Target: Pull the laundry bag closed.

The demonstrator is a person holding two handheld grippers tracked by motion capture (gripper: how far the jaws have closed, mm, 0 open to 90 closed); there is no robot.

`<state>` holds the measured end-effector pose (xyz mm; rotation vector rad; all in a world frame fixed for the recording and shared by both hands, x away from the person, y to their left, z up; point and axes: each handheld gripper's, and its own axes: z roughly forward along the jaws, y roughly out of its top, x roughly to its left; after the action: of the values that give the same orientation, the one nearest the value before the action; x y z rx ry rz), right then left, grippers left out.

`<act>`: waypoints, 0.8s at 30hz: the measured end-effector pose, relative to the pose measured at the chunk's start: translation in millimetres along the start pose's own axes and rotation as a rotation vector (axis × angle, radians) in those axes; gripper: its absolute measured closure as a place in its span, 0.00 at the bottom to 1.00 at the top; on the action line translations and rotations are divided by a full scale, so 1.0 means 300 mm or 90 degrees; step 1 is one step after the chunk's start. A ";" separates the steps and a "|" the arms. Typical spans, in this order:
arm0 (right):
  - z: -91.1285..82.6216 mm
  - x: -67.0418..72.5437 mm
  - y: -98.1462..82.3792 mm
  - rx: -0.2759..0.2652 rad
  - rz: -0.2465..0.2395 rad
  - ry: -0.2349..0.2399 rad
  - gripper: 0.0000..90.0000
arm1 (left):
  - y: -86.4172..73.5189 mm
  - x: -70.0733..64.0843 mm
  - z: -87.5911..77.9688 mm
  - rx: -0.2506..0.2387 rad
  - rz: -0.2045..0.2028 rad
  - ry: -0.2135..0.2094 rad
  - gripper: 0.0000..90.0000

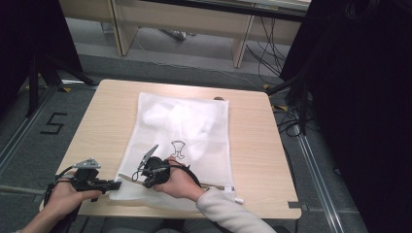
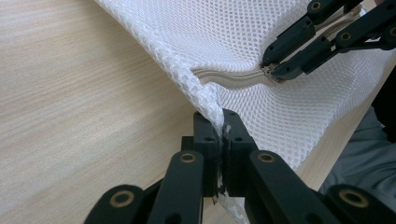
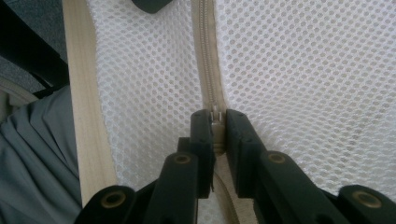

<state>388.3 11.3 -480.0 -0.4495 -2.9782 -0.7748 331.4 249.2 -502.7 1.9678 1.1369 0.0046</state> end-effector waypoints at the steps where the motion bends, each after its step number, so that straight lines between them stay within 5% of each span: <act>1: -0.001 0.001 0.000 -0.001 0.001 0.001 0.91 | 0.000 0.000 0.000 -0.001 0.000 0.000 0.95; 6: -0.004 -0.002 -0.002 -0.002 -0.014 0.001 0.91 | 0.000 0.000 0.000 0.000 0.001 0.001 0.96; 24: -0.025 -0.009 -0.026 0.002 0.007 -0.007 0.91 | 0.001 0.002 0.001 0.003 0.001 0.006 0.96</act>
<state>388.5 0.4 -477.4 -0.4708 -2.9843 -0.7698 331.9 249.3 -502.9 1.9743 1.1430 0.0118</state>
